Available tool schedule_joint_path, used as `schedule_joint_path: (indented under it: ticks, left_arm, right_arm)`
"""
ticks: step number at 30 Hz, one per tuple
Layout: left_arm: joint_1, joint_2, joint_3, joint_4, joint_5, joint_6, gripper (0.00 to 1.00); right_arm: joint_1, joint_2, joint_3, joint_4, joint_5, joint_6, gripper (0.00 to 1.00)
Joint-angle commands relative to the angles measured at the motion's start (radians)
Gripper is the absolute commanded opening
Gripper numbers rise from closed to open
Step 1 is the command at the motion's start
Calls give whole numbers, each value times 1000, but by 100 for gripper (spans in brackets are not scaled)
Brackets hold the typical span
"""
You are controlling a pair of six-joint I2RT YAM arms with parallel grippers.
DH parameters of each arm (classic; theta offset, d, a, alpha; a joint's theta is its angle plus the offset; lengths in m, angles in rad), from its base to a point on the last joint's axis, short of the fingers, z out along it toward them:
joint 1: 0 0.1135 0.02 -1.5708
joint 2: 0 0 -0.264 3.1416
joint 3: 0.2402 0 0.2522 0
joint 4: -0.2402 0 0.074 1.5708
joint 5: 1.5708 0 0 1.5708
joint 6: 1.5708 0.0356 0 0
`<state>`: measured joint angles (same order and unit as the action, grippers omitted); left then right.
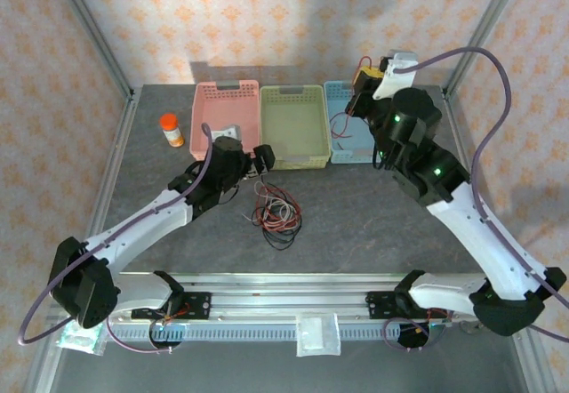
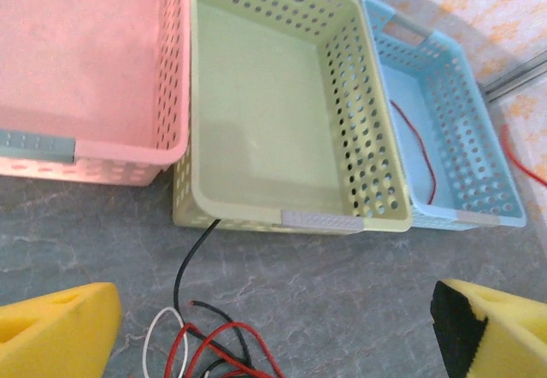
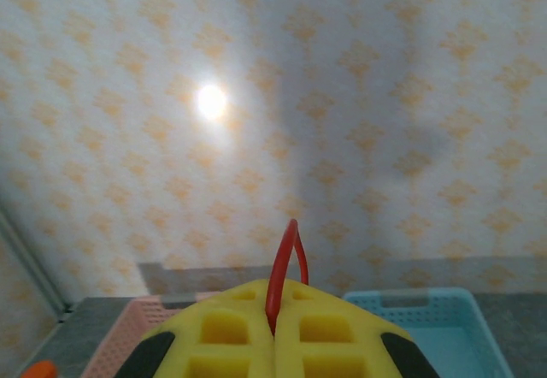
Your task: Untangle the cables
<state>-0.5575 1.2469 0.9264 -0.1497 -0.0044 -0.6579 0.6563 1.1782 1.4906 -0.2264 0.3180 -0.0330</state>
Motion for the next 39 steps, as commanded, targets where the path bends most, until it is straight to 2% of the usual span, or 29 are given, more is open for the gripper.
schedule_joint_path:
  ticks: [1,6,10,16,22,27,33,39]
  left_arm:
    - [-4,-10,39,34,15,50,95]
    - [-5,94,115,154,107,13,95]
    - [-23,224,232,137,160,30,95]
    - [-101,337,376,100,160,59,96]
    - [-197,408,424,107,127,51,97]
    - [-228,408,344,190,127,-25,97]
    - [-228,347,255,217,97,-69,97]
    - [-228,325,253,183,83,-45,97]
  right_arm:
    - [-56,41,44,-37,-51,36,0]
    - [-158,105,22,-30,-81,35,0]
    - [-254,179,4,-23,-127,68,0]
    - [-374,315,15,-25,-174,138,0]
    - [-399,441,81,-91,-127,184,0]
    - [-415,554,106,-89,-285,213,0]
    - [-518,693,112,-59,-559,327,0]
    - [-535,831,143,-93,-588,333,0]
